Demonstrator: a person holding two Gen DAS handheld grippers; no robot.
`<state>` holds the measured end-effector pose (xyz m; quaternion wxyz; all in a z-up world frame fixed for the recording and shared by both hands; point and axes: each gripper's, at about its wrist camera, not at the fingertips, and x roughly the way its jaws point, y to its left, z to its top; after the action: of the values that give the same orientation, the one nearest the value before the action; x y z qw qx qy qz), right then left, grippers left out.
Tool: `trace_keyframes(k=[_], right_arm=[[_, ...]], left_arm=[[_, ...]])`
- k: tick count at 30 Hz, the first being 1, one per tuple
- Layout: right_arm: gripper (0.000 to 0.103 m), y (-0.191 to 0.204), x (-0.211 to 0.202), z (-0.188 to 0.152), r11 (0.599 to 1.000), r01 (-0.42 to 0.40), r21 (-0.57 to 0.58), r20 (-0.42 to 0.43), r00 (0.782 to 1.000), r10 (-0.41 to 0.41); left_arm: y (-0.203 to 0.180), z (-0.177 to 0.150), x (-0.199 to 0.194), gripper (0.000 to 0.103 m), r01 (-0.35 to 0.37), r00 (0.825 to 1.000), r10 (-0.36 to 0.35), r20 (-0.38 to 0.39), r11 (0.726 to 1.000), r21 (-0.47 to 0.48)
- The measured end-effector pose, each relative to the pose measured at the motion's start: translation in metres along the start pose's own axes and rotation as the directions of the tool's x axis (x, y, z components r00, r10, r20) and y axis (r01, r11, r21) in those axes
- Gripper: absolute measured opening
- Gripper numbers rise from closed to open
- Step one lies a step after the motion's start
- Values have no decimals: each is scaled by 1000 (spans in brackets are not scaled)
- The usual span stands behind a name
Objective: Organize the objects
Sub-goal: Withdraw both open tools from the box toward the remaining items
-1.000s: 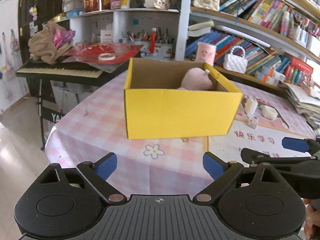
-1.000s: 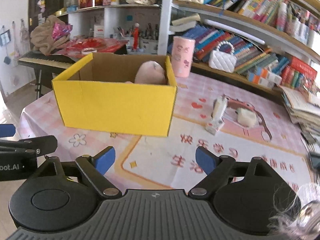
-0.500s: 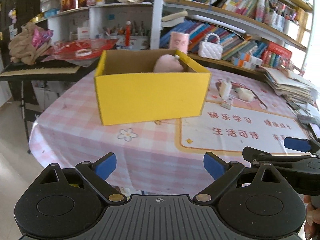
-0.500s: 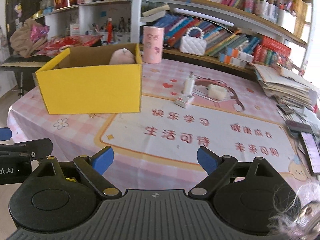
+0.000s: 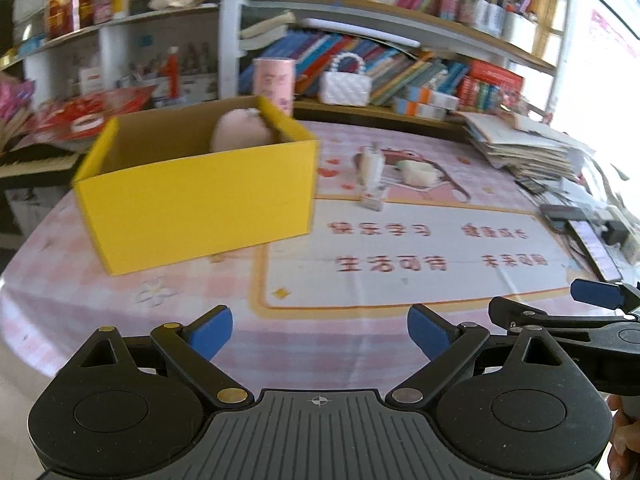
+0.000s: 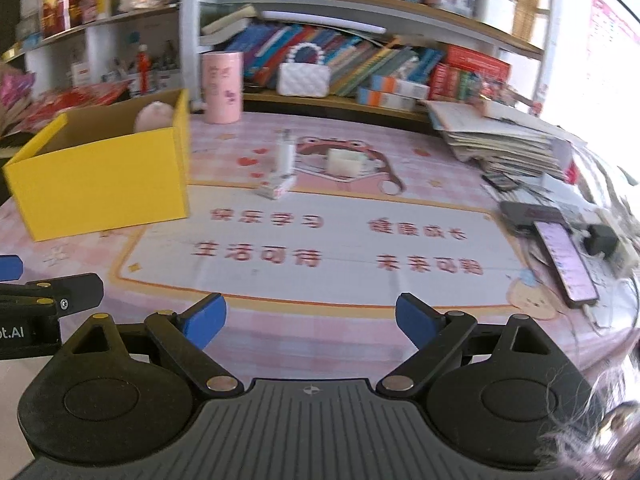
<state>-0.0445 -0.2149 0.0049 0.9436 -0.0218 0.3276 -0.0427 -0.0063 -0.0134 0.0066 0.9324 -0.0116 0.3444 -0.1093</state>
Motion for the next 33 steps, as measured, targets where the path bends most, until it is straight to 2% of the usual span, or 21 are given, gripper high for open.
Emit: trace_keyframes(k=[9, 13, 21, 25, 33], right_arm=[[92, -49, 21, 3, 993, 77, 84, -52, 996, -73], [92, -61, 39, 14, 993, 78, 91, -69, 995, -72], [92, -83, 76, 49, 993, 61, 104, -45, 997, -57], [92, -94, 96, 64, 994, 47, 99, -35, 998, -44], [92, -116, 131, 88, 996, 8, 94, -20, 1000, -6]], left_arm=[[-41, 17, 34, 96, 70, 997, -68, -31, 995, 68], [-48, 30, 50, 96, 74, 997, -72, -28, 995, 72], [-64, 59, 82, 96, 79, 997, -77, -18, 992, 104], [-75, 70, 98, 96, 72, 997, -71, -15, 992, 106], [-87, 91, 136, 94, 6, 1000, -5, -17, 997, 78]])
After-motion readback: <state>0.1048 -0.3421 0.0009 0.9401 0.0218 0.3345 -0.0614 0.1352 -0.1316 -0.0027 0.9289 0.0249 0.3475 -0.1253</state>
